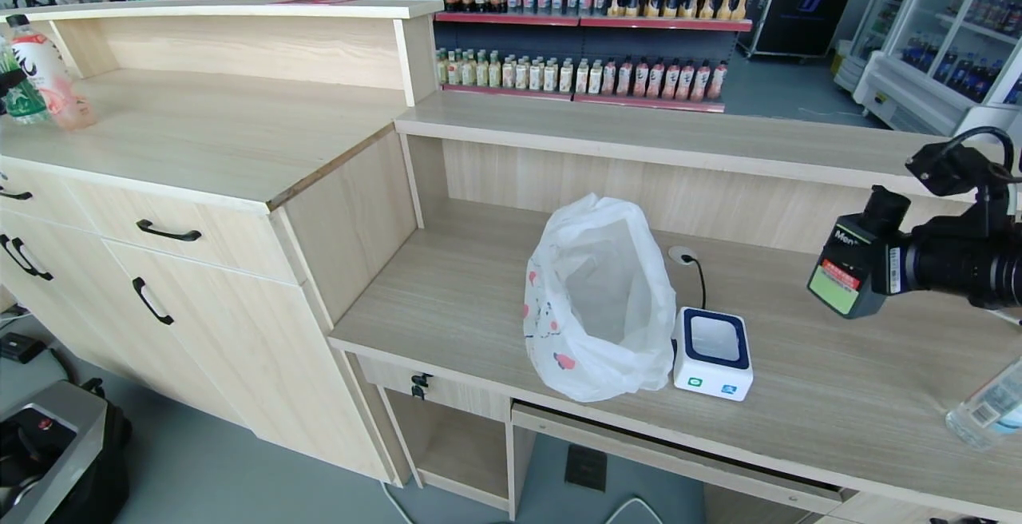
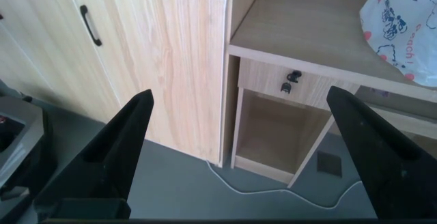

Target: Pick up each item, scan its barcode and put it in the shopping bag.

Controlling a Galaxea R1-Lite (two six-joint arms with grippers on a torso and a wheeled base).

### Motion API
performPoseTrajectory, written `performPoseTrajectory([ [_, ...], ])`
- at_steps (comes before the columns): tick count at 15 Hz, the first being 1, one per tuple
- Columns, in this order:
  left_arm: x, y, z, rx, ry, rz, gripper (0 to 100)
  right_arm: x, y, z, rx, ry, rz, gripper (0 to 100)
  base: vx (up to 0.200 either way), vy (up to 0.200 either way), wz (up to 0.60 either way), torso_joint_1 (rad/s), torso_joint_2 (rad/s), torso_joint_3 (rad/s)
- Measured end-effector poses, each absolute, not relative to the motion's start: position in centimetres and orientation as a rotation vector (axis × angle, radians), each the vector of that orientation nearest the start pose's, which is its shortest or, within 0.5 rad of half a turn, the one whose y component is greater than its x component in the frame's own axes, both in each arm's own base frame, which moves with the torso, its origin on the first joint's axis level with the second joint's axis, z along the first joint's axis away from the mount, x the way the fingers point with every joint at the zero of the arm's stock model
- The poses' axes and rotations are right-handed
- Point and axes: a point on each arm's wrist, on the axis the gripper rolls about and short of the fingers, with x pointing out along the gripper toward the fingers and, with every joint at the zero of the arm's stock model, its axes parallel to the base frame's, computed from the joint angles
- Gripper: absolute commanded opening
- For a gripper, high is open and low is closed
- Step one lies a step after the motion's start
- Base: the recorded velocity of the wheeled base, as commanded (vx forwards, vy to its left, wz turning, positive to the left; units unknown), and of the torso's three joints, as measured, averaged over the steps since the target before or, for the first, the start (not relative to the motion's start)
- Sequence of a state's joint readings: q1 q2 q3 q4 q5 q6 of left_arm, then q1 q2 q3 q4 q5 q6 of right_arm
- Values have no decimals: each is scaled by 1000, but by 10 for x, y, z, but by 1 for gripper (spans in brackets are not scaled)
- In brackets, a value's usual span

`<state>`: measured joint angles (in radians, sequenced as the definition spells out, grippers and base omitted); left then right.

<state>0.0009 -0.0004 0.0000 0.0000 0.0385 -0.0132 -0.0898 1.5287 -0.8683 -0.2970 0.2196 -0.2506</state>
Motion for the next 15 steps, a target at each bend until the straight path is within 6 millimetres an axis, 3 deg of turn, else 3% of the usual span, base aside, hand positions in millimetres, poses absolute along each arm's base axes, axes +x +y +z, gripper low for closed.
performPoseTrajectory([
  [3,-23,1,75,-13,-1,39,100,232,-9,221,-412,215,187,0,0,0,0,0,0,0],
  [7,-23,1,75,-13,-1,39,100,225,3,238,-415,84,210,0,0,0,600,1,-1,1],
  [10,-23,1,76,-14,-1,39,100,242,10,251,-352,31,151,0,0,0,600,7,4,6],
  [12,-23,1,76,-14,-1,39,100,265,15,256,-289,17,125,0,0,0,300,-4,1,4],
  [15,-23,1,75,-14,0,39,100,306,18,242,-254,53,121,0,0,0,0,0,0,0],
])
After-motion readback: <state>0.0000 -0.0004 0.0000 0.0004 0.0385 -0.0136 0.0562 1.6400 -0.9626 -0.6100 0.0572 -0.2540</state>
